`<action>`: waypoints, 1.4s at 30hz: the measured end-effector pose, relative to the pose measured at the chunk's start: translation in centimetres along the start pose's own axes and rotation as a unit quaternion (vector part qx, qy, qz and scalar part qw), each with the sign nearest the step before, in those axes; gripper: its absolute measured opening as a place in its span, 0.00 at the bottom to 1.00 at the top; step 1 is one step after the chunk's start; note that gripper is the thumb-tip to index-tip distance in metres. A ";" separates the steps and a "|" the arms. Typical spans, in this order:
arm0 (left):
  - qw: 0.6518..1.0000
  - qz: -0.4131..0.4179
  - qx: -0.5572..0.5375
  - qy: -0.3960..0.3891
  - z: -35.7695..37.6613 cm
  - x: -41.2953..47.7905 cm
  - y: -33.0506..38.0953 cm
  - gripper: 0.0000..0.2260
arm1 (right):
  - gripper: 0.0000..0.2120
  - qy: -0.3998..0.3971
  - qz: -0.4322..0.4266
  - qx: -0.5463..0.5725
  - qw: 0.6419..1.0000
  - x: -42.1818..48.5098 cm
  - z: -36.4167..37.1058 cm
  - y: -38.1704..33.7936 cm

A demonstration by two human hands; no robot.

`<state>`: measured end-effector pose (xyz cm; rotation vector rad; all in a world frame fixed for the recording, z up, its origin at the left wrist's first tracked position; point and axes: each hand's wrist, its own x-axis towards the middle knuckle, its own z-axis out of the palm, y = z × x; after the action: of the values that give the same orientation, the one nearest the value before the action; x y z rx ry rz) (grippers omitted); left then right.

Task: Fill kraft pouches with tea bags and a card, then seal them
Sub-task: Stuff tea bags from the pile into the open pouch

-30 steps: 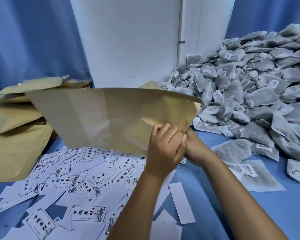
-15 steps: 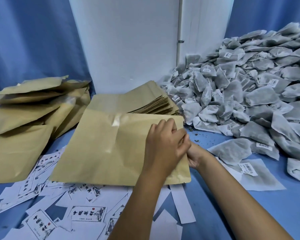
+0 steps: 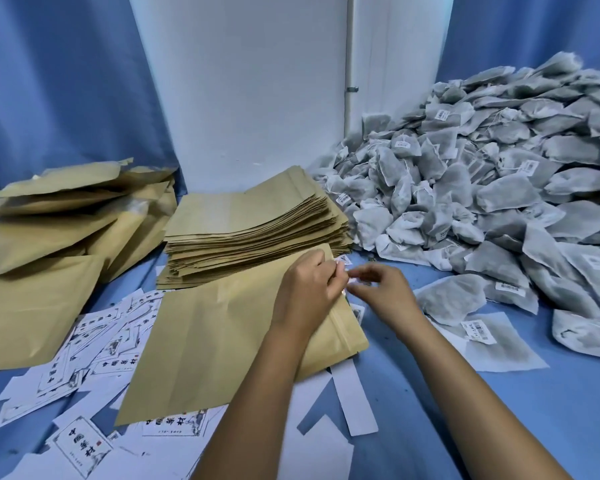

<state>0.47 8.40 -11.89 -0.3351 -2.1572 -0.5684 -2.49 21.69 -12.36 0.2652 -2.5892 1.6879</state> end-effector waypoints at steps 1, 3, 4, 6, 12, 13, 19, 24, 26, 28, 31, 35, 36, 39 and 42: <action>1.000 0.012 0.009 -0.011 0.2 0.2 0.1 0.15 | 0.19 0.031 0.028 -0.150 0.988 -0.1 -1.0 0.6; 0.999 0.029 0.014 -0.034 0.5 0.7 0.4 0.16 | 0.32 0.025 0.107 -0.364 0.925 -0.6 -3.2 1.5; 0.998 0.036 0.011 -0.043 0.6 1.0 0.5 0.16 | 0.35 0.010 0.138 -0.402 0.905 -1.0 -4.2 1.9; 0.997 0.041 -0.005 -0.061 0.8 1.3 0.8 0.17 | 0.34 -0.032 0.171 -0.429 0.886 -1.5 -5.5 2.8; 0.997 0.022 -0.047 -0.063 1.7 2.0 2.3 0.17 | 0.17 0.009 0.097 -0.458 0.884 -1.8 -6.8 4.9; 0.996 0.020 -0.051 -0.066 1.8 2.1 2.5 0.17 | 0.18 0.034 0.079 -0.458 0.885 -1.7 -7.0 5.0; 0.996 0.004 -0.050 -0.076 3.1 1.8 3.3 0.18 | 0.09 0.179 -0.010 0.076 0.981 -1.4 -9.0 3.7; 0.999 0.006 -0.045 -0.012 3.6 1.2 4.4 0.17 | 0.09 0.070 0.086 0.437 0.892 -1.4 -7.1 1.8; 0.998 0.010 -0.065 0.018 3.7 1.4 4.9 0.18 | 0.12 0.093 0.088 0.357 0.925 -1.6 -5.7 1.8; 0.996 0.009 -0.082 0.039 3.9 1.7 4.9 0.18 | 0.09 0.113 0.055 0.222 0.967 -1.4 -4.6 2.1; 0.993 -0.019 -0.108 0.055 3.9 1.6 4.3 0.19 | 0.08 0.112 0.022 0.111 0.987 -0.6 -4.0 2.0; 0.992 -0.021 -0.107 0.067 3.1 2.1 3.4 0.19 | 0.08 0.121 0.043 0.043 0.991 -0.1 -5.0 2.0; 0.991 -0.020 -0.110 0.071 2.8 2.4 3.1 0.19 | 0.08 0.119 0.043 0.031 0.992 0.0 -5.2 2.2; 0.992 0.015 -0.114 0.046 2.4 3.0 2.8 0.19 | 0.11 0.089 0.029 -0.038 0.995 0.0 -5.1 2.3; 0.990 0.069 -0.123 -0.014 3.2 2.4 3.6 0.18 | 0.09 0.028 -0.047 -0.115 0.992 -0.1 -3.9 1.7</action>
<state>-1.62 13.26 -10.64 -0.6252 -2.0734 -0.7559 -2.90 25.90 -12.28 0.3192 -2.6526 1.3322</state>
